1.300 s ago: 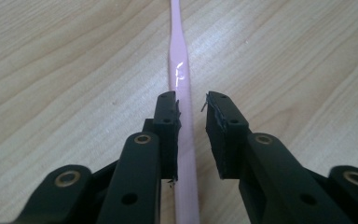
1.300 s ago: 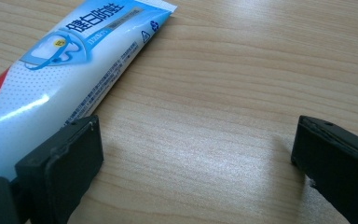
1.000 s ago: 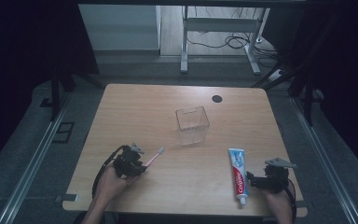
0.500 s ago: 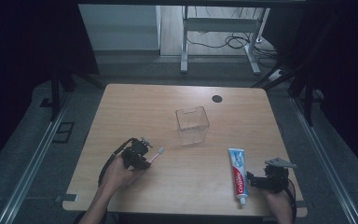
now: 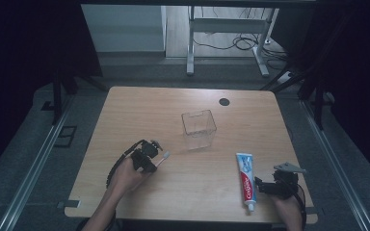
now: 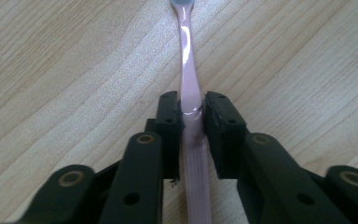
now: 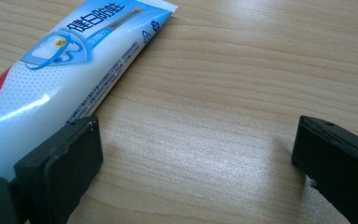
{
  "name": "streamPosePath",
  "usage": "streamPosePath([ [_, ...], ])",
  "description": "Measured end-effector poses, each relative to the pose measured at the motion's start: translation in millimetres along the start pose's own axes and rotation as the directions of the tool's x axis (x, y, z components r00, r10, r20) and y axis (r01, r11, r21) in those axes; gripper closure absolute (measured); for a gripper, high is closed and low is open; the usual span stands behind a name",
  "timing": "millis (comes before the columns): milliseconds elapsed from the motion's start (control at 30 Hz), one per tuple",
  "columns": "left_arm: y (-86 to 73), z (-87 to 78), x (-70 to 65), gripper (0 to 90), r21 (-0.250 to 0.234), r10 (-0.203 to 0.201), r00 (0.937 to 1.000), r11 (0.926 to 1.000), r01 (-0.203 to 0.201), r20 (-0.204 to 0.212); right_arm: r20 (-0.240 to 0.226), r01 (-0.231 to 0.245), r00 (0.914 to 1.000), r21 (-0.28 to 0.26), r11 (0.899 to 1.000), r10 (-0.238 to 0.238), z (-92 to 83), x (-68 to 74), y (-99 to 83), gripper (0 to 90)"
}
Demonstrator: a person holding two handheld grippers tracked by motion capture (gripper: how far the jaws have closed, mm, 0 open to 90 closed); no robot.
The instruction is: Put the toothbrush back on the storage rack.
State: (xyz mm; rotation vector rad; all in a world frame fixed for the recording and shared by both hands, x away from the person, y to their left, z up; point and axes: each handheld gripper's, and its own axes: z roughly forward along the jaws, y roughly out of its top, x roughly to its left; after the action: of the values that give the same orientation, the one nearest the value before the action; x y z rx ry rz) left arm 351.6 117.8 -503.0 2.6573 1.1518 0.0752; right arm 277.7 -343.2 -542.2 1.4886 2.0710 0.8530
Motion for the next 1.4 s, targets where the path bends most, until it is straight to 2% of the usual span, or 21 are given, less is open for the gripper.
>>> streamPosePath([
  [267, 1.0, -0.8, 0.4, 78.8, 0.002, -0.006, 1.0000, 1.0000, 0.006, 0.001, -0.001, 0.003, 1.0000, 0.000, 1.000, -0.003, 0.1, 0.0, 0.1, 1.3],
  [667, -0.3, -17.8, 3.6, 78.8, -0.088, -0.004, 0.9994, 0.9961, 0.007, 0.034, -0.002, 0.004, 1.0000, 0.000, 1.000, -0.004, 0.2, 0.0, 0.2, 1.3],
  [733, -0.8, -22.0, 4.2, 78.8, -0.116, -0.004, 0.9989, 0.9932, 0.010, 0.047, -0.002, 0.004, 1.0000, 0.000, 1.000, -0.004, 0.2, 0.0, 0.2, 1.3],
  [833, -1.1, -25.6, 4.8, 78.9, -0.131, 0.000, 0.9987, 0.9913, 0.007, 0.050, -0.002, 0.004, 1.0000, 0.000, 1.000, -0.004, 0.2, 0.0, 0.2, 1.3],
  [867, -1.2, -29.0, 4.8, 78.9, -0.154, -0.006, 0.9981, 0.9879, 0.015, 0.061, -0.002, 0.004, 1.0000, 0.000, 1.000, -0.004, 0.3, 0.0, 0.2, 1.3],
  [1367, 5.6, -55.6, 3.6, 79.1, -0.246, 0.009, 0.9971, 0.9691, 0.010, 0.076, -0.002, 0.003, 1.0000, -0.001, 1.000, -0.003, 0.3, 0.1, 0.2, 1.3],
  [1400, 7.0, -58.7, 3.6, 79.1, -0.261, 0.010, 0.9969, 0.9652, 0.010, 0.078, -0.003, 0.003, 1.0000, -0.001, 1.000, -0.003, 0.4, 0.1, 0.3, 1.2],
])
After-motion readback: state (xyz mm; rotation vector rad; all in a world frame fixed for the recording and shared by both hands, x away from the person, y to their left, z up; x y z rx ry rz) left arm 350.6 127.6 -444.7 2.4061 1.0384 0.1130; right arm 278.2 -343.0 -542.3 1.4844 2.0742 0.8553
